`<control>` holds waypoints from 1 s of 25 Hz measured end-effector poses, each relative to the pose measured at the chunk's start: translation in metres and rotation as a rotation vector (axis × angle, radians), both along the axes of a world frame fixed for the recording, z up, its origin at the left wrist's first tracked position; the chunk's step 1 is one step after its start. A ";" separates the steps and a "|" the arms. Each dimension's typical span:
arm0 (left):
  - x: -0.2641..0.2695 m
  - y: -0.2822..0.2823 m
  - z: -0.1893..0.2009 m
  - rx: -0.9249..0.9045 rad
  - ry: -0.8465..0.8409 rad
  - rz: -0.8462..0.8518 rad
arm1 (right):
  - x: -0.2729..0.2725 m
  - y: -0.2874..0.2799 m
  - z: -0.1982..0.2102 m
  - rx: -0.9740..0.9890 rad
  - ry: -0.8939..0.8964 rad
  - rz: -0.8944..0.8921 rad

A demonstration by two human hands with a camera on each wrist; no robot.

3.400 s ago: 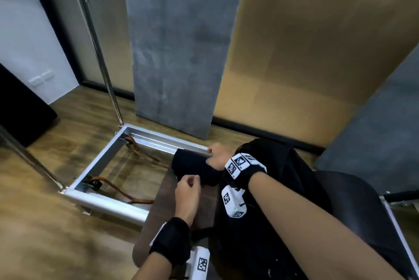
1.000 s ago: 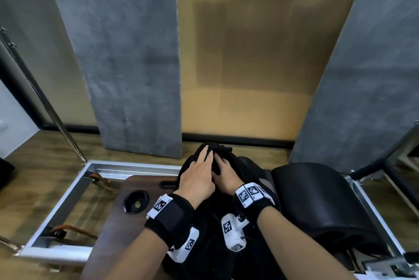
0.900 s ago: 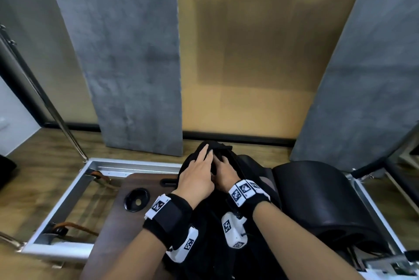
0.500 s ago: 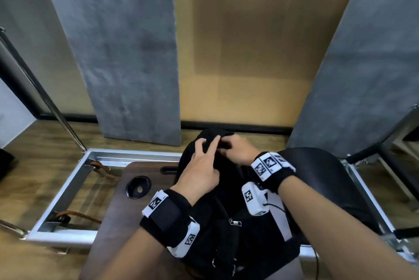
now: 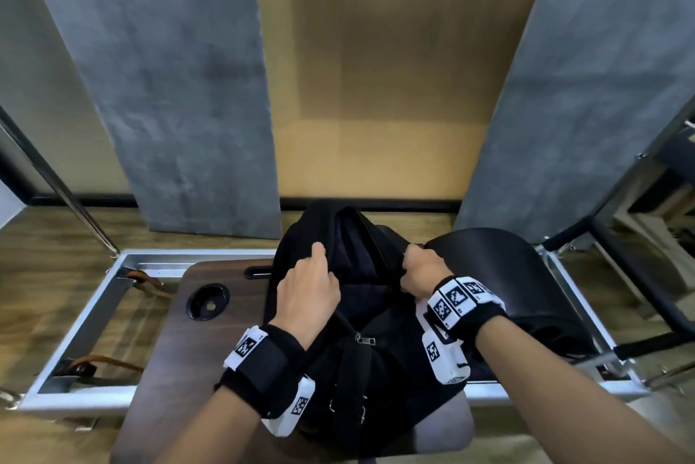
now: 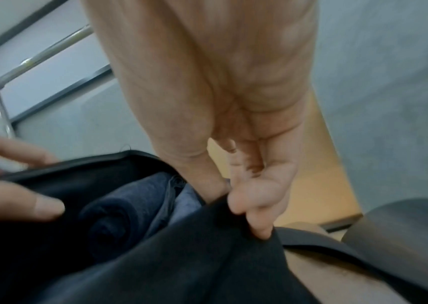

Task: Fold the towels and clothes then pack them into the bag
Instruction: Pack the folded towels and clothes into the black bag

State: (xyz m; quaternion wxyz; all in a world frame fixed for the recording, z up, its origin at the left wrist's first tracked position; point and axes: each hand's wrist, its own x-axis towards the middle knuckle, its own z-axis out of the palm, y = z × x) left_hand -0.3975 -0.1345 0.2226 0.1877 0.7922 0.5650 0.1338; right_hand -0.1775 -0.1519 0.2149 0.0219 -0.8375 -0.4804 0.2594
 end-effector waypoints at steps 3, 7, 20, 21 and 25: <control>0.004 -0.005 -0.007 -0.115 0.017 -0.066 | 0.001 -0.004 0.000 0.127 0.301 -0.026; 0.012 -0.014 -0.018 -0.164 0.140 -0.168 | -0.008 -0.013 -0.001 0.283 0.463 -0.066; -0.008 -0.032 -0.005 -0.134 0.009 -0.190 | -0.047 -0.020 0.024 0.420 -0.043 -0.122; -0.008 -0.032 -0.004 -0.136 0.008 -0.189 | -0.046 -0.018 0.029 0.455 0.038 -0.149; -0.006 -0.034 -0.007 -0.308 0.052 -0.277 | -0.061 -0.022 0.028 0.497 0.204 -0.109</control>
